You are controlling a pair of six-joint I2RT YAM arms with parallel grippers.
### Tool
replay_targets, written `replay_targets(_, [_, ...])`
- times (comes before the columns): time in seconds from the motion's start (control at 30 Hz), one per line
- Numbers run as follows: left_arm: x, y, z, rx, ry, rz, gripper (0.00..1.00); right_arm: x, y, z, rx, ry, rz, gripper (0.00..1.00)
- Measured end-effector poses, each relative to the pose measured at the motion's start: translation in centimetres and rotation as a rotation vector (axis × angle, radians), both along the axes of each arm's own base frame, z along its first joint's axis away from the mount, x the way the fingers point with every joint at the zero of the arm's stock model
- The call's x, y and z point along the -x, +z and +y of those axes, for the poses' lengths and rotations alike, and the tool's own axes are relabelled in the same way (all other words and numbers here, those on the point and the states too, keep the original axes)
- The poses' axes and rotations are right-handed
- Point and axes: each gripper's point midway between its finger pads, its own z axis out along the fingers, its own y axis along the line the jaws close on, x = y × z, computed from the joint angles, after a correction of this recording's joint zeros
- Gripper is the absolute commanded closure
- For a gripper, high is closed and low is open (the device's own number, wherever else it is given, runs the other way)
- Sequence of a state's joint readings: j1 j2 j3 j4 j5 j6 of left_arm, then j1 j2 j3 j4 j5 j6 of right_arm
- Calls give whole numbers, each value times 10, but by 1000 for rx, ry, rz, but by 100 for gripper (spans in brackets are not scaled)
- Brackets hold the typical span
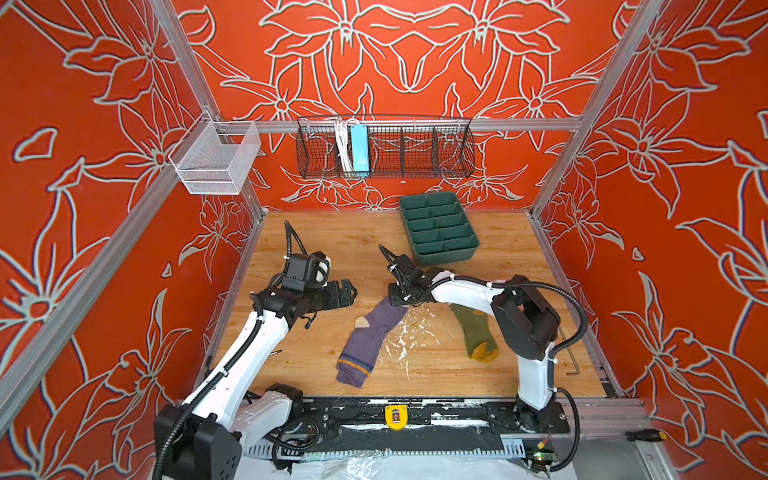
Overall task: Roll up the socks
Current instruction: 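Grasp the cream toe of the purple sock with the right gripper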
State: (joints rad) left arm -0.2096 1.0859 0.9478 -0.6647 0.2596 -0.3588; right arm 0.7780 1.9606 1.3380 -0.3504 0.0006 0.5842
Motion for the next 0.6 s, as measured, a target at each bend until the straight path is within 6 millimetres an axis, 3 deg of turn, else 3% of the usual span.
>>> replay_targets(0.17, [-9,30,3,-36,-23,-96,3,8,24,-2,-9,64,-31,35])
replay_targets(0.3, [-10,51,9,-72,-20,-172,3,26,45,1,-30,110,-53,35])
replay_targets(0.43, [-6,60,13,-87,-19,-213,3,47,33,0,-23,142,-6,34])
replay_targets(0.6, [6,60,10,-67,-40,-217,3,47,13,-1,-17,143,51,33])
